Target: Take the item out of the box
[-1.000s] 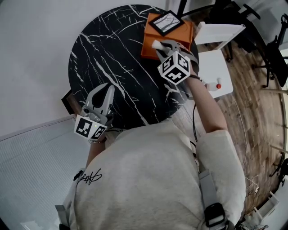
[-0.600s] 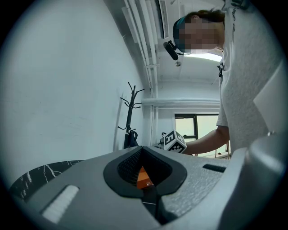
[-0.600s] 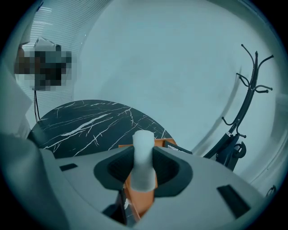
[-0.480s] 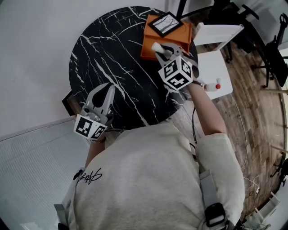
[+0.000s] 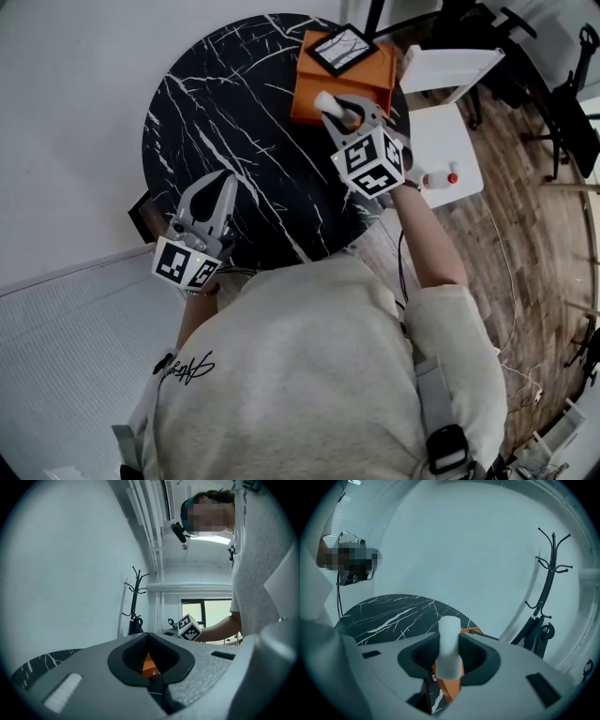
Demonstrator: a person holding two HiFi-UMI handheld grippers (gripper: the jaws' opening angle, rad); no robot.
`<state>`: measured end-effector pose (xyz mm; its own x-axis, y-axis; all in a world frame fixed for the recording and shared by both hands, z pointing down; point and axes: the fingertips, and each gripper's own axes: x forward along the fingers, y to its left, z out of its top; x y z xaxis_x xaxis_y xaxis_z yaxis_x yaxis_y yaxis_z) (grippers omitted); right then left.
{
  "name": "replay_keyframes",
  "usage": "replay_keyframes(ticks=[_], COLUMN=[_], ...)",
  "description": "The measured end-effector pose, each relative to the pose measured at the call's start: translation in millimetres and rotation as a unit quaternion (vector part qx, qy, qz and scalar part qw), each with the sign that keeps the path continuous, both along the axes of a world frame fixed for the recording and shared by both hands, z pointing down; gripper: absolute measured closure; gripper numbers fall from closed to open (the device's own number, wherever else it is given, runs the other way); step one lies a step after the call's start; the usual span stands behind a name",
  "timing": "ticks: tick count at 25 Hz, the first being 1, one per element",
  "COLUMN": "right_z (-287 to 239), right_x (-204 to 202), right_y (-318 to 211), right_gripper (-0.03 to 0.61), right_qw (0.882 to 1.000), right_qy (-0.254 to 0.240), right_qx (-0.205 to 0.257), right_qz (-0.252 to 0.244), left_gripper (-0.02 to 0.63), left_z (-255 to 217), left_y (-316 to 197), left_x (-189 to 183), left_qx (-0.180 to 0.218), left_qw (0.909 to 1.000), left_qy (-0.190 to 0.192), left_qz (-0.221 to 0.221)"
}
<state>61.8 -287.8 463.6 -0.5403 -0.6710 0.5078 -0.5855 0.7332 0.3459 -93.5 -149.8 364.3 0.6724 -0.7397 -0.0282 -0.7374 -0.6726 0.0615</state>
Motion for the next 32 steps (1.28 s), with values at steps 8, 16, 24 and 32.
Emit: replay_keyframes(ticks=[8, 16, 24, 32], right_z=[-21, -34, -49, -55], right_x=[0, -5, -5, -7], right_y=[12, 24, 31, 39], right_gripper=[0.451, 0.451, 0.451, 0.451], right_qw=[0.999, 0.997, 0.994, 0.991], right_qy=[-0.033, -0.073, -0.103, -0.129], right_qx=[0.011, 0.018, 0.024, 0.024], right_qz=[0.007, 0.004, 0.010, 0.007], left_gripper=[0.614, 0.614, 0.614, 0.614], left_z=[-6, -6, -7, -7], left_y=[1, 1, -2, -3], left_x=[1, -1, -4, -4], left_qx=[0.006, 0.011, 0.012, 0.012], left_qw=[1.0000, 0.9999, 0.9999, 0.9999], left_qy=[-0.001, -0.001, -0.002, -0.002], left_qz=[0.002, 0.003, 0.003, 0.004])
